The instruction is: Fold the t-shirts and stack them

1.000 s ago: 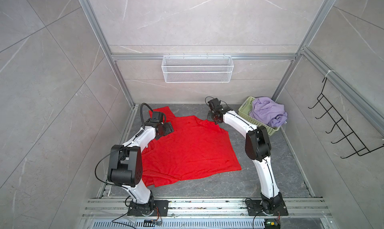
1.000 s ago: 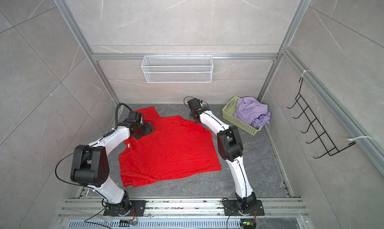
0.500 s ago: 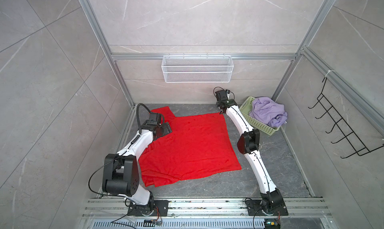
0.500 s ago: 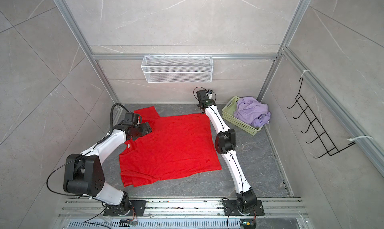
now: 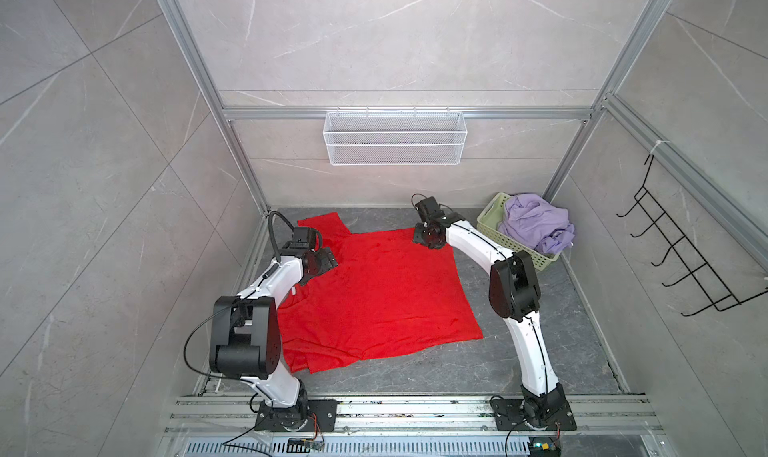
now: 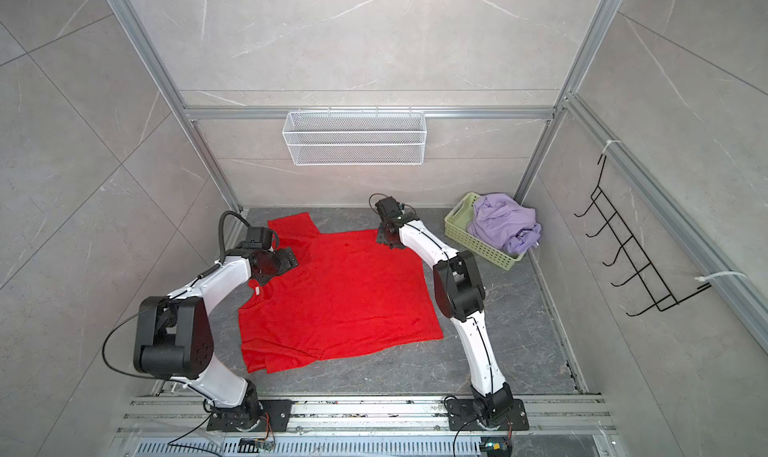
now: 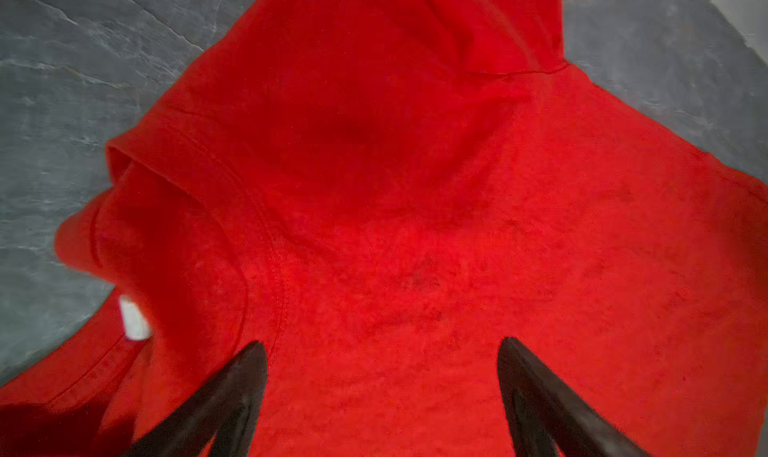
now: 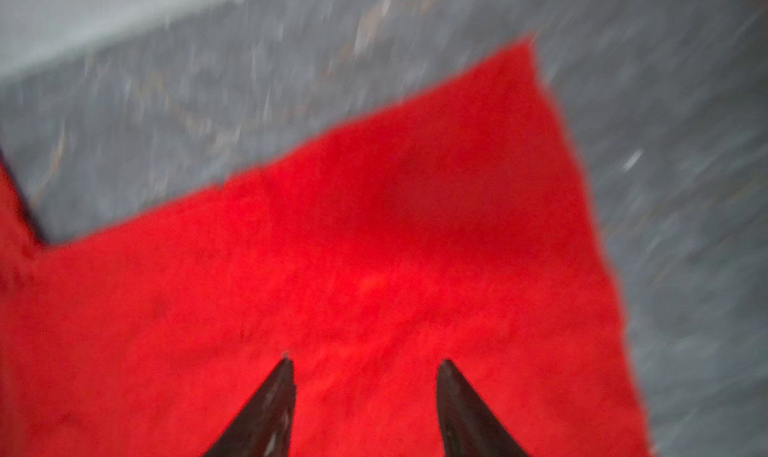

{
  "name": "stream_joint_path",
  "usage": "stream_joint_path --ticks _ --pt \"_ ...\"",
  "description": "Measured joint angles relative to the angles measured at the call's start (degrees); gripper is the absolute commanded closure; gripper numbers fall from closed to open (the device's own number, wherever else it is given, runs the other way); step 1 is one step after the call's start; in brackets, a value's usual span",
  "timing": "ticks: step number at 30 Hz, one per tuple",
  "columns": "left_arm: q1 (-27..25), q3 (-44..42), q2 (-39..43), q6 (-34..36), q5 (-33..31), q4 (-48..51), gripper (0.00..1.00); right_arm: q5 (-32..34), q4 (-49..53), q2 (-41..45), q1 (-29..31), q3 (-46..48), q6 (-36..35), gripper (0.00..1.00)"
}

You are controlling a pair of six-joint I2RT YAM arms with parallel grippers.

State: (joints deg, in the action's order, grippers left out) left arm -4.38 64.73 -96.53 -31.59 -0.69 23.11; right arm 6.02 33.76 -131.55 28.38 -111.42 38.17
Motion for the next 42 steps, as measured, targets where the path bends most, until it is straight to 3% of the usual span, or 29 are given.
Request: stream_joint_path --ticks 6,13,18,23,27,31,35,39,42 --pt "1.2 4.1 -9.8 -1.3 3.0 -0.6 0.11 -3.1 -5.2 1.5 0.4 10.5 4.5 0.44" --pt "3.4 10.6 -16.2 -2.4 7.2 -1.1 0.11 -2.4 -6.4 0.9 -0.2 10.1 6.0 0.44" --pt "5.3 19.8 -22.9 -2.3 11.6 -1.6 0.12 -1.9 -4.6 -6.4 -1.3 -1.4 6.0 0.44" --pt "6.6 32.1 -31.3 -1.3 15.1 -1.7 0.12 -1.9 -1.6 -16.4 -3.9 -18.5 5.8 0.44" --pt "7.3 35.5 -33.3 -0.7 16.6 -1.3 0.12 -2.1 2.8 -23.7 -5.5 -32.3 4.7 0.44" --pt "7.8 34.8 -32.2 -0.4 17.8 -0.6 0.12 -3.1 7.5 -26.5 -6.2 -40.4 1.8 0.44" --pt "8.3 30.8 -24.8 0.5 17.8 1.0 0.14 -4.4 9.2 -23.5 -6.0 -39.8 -1.8 0.43" --pt "8.6 27.3 -11.8 2.1 17.8 4.3 0.16 -5.1 10.4 -13.2 -5.3 -28.3 -2.3 0.43" --pt "8.6 21.4 -0.6 2.5 17.2 7.1 0.18 -5.7 8.1 0.2 -4.6 -10.9 -0.6 0.42"
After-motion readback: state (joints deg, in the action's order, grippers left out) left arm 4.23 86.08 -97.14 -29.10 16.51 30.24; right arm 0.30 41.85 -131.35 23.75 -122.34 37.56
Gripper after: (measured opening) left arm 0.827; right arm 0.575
